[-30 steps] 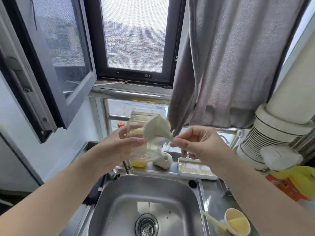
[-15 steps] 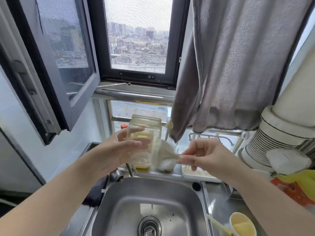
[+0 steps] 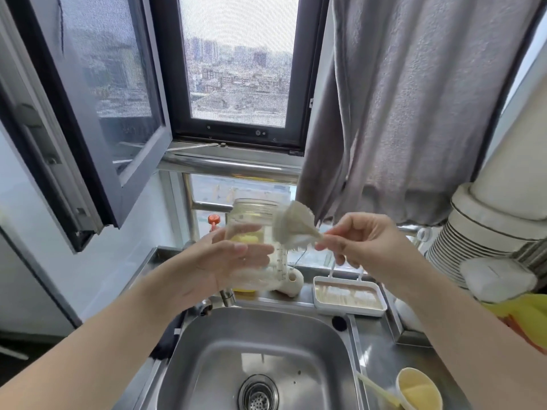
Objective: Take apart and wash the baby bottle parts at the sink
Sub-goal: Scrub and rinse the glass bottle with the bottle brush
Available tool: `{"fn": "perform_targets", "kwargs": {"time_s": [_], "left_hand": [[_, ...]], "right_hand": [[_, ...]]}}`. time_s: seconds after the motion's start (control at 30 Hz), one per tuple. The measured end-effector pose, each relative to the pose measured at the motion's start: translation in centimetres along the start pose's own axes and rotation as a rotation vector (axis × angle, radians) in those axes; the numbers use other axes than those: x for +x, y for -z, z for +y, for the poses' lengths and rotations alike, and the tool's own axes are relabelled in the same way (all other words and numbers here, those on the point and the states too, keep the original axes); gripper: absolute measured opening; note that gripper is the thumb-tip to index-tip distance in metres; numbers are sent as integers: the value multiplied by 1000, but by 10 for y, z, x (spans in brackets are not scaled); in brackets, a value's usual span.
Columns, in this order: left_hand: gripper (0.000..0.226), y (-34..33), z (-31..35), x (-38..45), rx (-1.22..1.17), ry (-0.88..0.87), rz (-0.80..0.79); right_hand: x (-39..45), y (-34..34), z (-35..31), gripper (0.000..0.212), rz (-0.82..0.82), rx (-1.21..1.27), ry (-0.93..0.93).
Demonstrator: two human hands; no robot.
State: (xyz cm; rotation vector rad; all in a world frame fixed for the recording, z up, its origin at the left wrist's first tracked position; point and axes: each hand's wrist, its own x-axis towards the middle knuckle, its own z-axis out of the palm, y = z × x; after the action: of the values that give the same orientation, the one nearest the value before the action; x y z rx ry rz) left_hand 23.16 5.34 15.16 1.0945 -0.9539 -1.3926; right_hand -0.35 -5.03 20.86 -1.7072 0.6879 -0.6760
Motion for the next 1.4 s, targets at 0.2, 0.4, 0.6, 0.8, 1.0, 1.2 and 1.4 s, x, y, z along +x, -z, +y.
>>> {"fn": "perform_targets", "kwargs": {"time_s": [0.2,0.4,0.6,0.8,1.0,1.2,1.4], "left_hand": [[89,-7,0,3,-70,-13,-33],[75,-6,-1,8,-158,-51,60],[78,-18,3,5,43,-81,134],[98,-26,10,2,191,-101,139],[88,-28,8,-1,101,-137,167],[108,-27,10,-6,72,-132,104],[105,-18,11,0,10,-150,86]], "right_hand": [[-13,-12,7,11,-104,62,-21],[-14,-5,7,19,-20,99,-34],[-19,-5,7,10,11,94,-33],[-20,-11,7,17,-14,112,-12],[-22,-8,14,13,-64,48,-23],[-19,16,9,16,61,-6,-45],[-22,1,12,13,-117,-22,-6]]}}
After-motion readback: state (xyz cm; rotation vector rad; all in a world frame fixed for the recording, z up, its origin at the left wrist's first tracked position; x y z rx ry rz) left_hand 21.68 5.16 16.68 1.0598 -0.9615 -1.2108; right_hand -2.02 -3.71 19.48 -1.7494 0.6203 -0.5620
